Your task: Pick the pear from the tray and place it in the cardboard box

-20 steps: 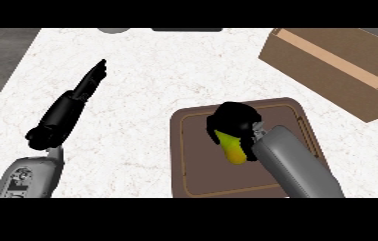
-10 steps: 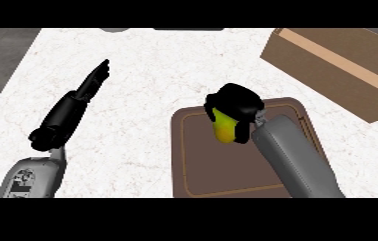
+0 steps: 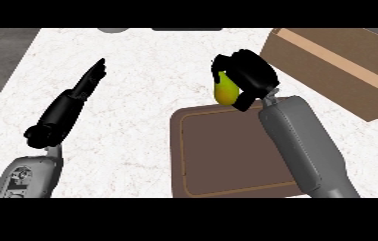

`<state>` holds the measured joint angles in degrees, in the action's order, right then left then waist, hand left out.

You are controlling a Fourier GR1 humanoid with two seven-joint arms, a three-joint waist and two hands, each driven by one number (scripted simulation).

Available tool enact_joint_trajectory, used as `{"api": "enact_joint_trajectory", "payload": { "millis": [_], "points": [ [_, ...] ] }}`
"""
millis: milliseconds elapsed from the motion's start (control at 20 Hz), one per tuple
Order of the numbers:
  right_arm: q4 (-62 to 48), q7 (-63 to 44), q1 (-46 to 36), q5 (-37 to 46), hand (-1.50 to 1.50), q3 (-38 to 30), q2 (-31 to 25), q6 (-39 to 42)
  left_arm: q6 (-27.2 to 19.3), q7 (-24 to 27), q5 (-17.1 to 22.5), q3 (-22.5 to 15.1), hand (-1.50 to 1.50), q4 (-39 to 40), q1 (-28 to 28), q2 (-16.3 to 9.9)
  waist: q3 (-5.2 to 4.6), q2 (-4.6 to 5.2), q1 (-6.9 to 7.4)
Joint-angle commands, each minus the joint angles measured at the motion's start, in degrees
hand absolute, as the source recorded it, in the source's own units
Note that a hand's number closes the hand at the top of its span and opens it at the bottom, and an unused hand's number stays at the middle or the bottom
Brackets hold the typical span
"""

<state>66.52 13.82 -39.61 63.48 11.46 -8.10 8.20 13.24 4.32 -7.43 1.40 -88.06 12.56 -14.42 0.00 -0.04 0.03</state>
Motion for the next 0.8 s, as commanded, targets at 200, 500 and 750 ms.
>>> {"api": "enact_joint_trajectory", "payload": {
  "millis": [200, 500, 750],
  "points": [
    [8.9, -12.9, -4.5, -4.5, 1.50, -12.7, 0.6, -0.2, 0.5, -1.2, 0.6, 1.2, 0.00, -0.4, 1.3, -0.6, 0.02, -0.23, -0.32],
    [5.1, -19.5, -10.4, -8.4, 1.50, -24.5, -5.1, 0.2, -1.7, -1.0, -1.8, -1.3, 0.00, 0.8, 1.1, 2.5, 0.01, 0.12, -0.01],
    [-6.7, -20.5, -18.1, -8.3, 1.50, -28.8, -8.6, -4.4, 0.3, -0.5, -1.5, -1.1, 0.00, -1.5, -1.1, 1.2, 0.00, 0.31, 1.07]
  ]
}}
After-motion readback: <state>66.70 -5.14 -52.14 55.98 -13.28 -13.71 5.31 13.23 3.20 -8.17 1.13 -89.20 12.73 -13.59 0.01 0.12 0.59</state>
